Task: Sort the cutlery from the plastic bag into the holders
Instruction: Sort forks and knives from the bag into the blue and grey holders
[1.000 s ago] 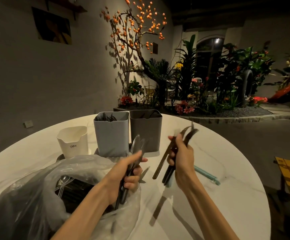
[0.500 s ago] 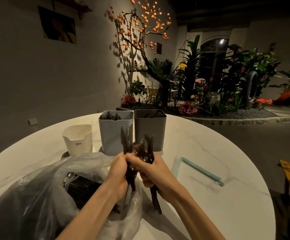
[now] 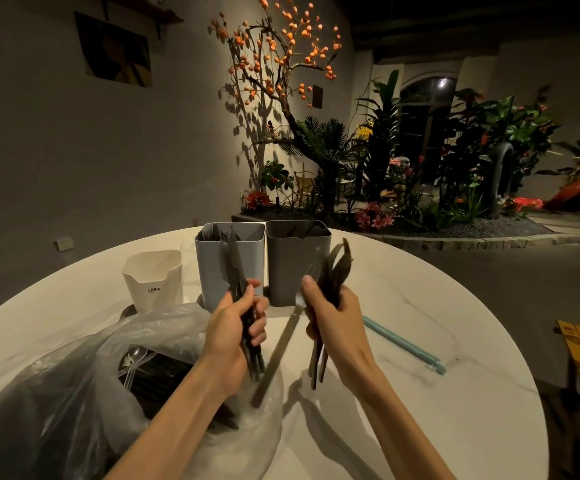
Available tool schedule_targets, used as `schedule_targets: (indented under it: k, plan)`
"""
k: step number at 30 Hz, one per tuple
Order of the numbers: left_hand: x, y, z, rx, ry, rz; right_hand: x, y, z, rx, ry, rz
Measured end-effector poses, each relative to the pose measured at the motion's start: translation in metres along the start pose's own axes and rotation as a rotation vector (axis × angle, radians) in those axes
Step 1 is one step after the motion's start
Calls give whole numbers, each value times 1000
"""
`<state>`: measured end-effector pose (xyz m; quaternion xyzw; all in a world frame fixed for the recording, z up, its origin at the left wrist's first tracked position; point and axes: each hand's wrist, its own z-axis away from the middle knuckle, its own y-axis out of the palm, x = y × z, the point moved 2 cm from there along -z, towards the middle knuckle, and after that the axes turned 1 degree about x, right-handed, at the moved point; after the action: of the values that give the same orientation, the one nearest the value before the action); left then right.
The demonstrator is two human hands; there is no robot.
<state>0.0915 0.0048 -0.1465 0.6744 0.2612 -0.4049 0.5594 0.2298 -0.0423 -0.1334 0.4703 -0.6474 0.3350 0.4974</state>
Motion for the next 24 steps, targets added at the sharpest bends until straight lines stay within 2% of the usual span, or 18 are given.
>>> schedule_targets:
  k: [4,7,11,15,18,21,24]
  plan:
    - [-12,6,10,102,63,-101,21,-8,-13,2,-106,-2]
    - [-18,9,10,56,160,-216,33,0,-18,47,-173,9]
    - [-13,8,8,-44,159,-296,28,8,-17,9,-271,43]
    - [-10,7,8,-10,232,-333,32,10,-11,-31,-321,-49]
    - [3,-3,3,-48,215,-428,16,15,-6,-47,-250,-138]
    - [24,-9,4,-119,119,-551,-9,27,9,-21,-146,7]
    - [24,-9,2,-152,143,-517,-11,26,9,-69,-133,-52]
